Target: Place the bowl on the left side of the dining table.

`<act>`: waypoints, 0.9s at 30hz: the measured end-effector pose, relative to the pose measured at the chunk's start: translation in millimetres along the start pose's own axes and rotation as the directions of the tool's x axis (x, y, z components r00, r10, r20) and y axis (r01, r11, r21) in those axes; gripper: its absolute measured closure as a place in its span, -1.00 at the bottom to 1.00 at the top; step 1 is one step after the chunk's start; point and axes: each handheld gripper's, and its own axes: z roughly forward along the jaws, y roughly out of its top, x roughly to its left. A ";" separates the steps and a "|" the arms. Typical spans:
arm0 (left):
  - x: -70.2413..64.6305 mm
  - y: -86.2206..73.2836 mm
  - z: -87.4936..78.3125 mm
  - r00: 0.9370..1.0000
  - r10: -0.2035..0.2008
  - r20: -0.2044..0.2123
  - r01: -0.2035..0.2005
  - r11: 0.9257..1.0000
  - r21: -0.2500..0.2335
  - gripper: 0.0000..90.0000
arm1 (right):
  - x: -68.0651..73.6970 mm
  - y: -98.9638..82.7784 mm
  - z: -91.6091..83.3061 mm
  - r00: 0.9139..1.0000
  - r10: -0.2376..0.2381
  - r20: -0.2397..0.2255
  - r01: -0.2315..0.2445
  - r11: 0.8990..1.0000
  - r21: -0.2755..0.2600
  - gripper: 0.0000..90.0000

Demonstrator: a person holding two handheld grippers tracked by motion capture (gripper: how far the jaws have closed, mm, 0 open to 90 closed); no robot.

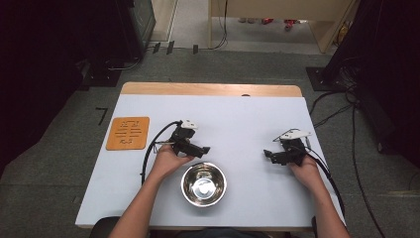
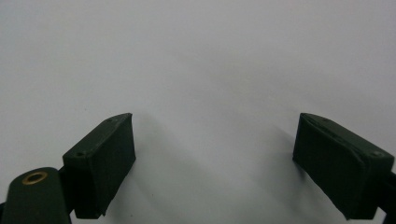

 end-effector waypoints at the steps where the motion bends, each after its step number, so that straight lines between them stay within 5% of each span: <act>1: -1.0 -0.1 -0.9 1.000 -0.001 0.001 0.001 1.000 -0.005 -0.83 | -0.1 0.0 0.0 1.000 -0.001 0.001 0.001 1.000 0.000 -0.72; 27: -6.6 -11.0 -39.5 1.000 -0.020 0.022 0.021 0.999 -0.036 -0.83 | 0.1 0.1 0.0 1.000 0.000 0.000 0.000 1.000 0.001 -0.72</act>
